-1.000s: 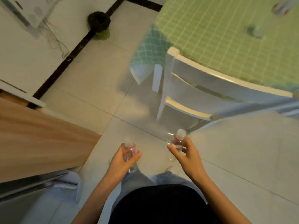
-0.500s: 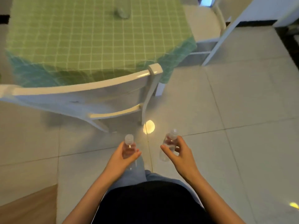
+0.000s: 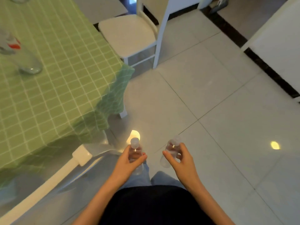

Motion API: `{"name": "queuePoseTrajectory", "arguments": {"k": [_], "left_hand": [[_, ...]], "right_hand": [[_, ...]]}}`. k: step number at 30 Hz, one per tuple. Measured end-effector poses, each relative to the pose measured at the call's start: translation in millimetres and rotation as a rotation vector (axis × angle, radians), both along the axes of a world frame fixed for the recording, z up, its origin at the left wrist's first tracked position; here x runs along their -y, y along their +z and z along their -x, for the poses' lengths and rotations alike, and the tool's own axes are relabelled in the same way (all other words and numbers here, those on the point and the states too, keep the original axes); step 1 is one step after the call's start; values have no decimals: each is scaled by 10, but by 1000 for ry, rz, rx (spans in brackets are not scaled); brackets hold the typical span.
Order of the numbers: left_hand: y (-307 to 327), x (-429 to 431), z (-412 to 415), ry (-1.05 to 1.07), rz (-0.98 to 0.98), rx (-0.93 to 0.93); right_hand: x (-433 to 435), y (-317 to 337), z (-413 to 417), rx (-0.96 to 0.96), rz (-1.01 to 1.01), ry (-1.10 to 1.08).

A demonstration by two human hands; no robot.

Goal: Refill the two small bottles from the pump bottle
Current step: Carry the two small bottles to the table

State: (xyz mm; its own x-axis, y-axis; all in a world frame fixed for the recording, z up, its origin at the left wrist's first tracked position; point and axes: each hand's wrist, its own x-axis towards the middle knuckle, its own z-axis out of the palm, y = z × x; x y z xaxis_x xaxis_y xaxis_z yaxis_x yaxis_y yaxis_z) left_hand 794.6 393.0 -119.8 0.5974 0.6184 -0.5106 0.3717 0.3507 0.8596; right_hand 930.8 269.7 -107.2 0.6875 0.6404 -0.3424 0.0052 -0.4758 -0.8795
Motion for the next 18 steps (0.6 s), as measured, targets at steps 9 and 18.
{"name": "queuePoseTrajectory", "arguments": {"k": [9,18], "left_hand": [[-27,-705,-957,17,-22,-29],[-96,-1440,-1980,253,-71,-91]], "right_hand": [[-586,-103,-903,-44,-19,-148],[-1506,-182,-2396,-70,22,92]]}}
